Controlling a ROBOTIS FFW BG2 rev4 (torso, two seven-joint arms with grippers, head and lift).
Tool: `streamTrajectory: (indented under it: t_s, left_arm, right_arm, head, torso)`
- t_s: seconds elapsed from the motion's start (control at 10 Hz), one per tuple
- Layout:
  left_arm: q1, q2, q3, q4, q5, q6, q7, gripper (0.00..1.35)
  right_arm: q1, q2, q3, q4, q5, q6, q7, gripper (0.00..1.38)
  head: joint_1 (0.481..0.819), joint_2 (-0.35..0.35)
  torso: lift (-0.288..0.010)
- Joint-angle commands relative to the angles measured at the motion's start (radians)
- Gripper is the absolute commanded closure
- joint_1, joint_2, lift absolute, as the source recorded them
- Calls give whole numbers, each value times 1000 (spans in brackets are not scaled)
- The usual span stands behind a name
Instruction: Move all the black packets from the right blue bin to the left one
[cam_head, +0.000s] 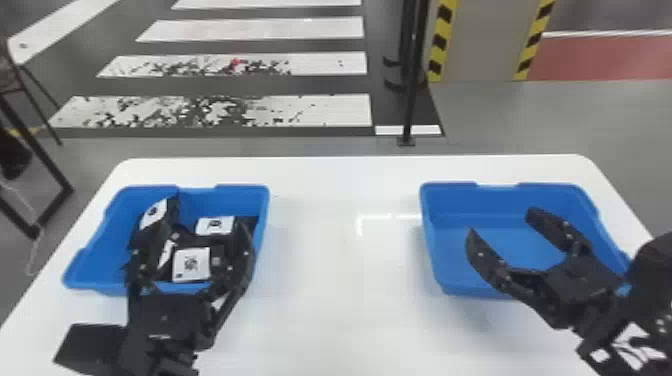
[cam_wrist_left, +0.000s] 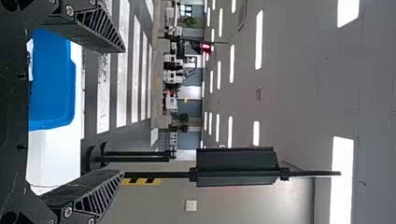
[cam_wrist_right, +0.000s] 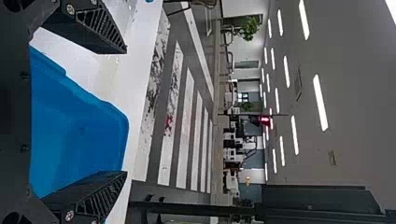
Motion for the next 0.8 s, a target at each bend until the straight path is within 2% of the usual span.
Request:
streamTrajectory:
  t_s: [0.0, 0.7]
  left_arm:
    - [-2, 1, -5, 0, 3, 0, 0, 133]
    - [-2, 5, -7, 0, 5, -5, 0, 133]
  right_arm:
    - [1, 0, 0, -4, -1, -5, 0, 113]
    - [1, 0, 2, -4, -1, -19, -1, 116]
  head:
    - [695, 55]
    - [695, 52]
  torso:
    - [-168]
    - [-168]
